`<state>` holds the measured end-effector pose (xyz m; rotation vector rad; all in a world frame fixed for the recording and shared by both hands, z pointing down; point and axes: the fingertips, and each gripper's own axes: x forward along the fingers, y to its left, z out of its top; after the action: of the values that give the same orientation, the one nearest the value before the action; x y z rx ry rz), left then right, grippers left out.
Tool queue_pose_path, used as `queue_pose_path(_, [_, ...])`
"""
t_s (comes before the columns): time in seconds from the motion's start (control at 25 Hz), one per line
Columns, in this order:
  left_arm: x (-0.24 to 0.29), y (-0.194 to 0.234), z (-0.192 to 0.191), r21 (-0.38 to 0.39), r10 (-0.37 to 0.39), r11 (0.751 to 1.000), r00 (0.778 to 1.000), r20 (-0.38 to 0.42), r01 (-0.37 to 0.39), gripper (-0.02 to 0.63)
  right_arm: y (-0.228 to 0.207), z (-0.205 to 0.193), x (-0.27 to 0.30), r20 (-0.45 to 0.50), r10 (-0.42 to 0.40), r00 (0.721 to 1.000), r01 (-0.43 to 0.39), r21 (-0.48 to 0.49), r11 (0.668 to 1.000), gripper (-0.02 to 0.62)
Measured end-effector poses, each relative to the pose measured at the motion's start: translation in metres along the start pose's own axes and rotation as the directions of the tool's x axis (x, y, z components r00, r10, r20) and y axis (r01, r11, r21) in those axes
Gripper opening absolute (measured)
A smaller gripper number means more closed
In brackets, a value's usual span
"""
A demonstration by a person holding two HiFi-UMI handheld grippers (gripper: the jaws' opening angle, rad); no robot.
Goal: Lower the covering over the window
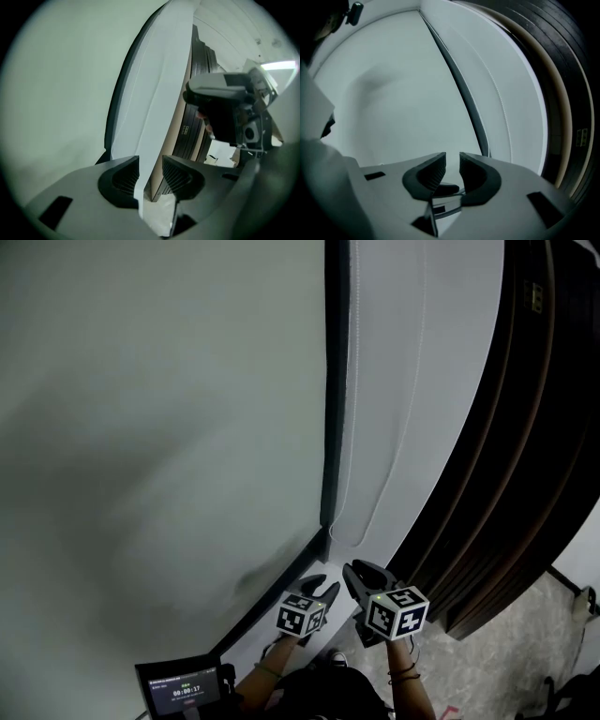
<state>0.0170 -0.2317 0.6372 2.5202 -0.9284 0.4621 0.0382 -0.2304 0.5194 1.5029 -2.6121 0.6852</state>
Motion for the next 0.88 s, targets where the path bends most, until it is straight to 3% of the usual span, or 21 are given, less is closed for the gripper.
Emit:
queue_pose_path(0.12, [-0.026, -0.015, 0.001, 0.0, -0.013, 1.0, 0.999, 0.048, 0.013, 0.141, 0.014, -0.016, -0.019, 0.014, -0.015, 1.0, 0.015, 0.013, 1.0, 0.075])
queue_pose_path(0.4, [-0.034, -0.017, 0.029, -0.036, -0.026, 0.999, 0.989, 0.147, 0.032, 0.141, -0.004, -0.027, -0.022, 0.027, -0.043, 0.999, 0.041, 0.069, 0.997, 0.075])
queue_pose_path(0.52, [-0.056, -0.04, 0.034, -0.037, -0.015, 0.999, 0.983, 0.186, 0.022, 0.14, 0.006, -0.032, -0.048, 0.034, -0.036, 0.999, 0.034, 0.068, 0.997, 0.075])
queue_pose_path(0.68, [-0.079, -0.071, 0.037, -0.035, 0.031, 0.999, 0.971, 0.239, -0.023, 0.14, 0.014, -0.039, -0.084, 0.035, -0.012, 0.999, 0.01, 0.063, 0.998, 0.075])
queue_pose_path(0.8, [-0.089, -0.074, 0.024, -0.091, 0.075, 0.994, 0.961, 0.267, -0.053, 0.14, 0.017, -0.056, -0.093, 0.002, 0.014, 1.0, -0.014, 0.06, 0.998, 0.075])
queue_pose_path(0.88, [-0.099, -0.101, 0.018, -0.127, 0.106, 0.989, 0.949, 0.296, -0.07, 0.14, 0.018, -0.064, -0.124, -0.002, 0.032, 0.999, -0.032, 0.051, 0.998, 0.075])
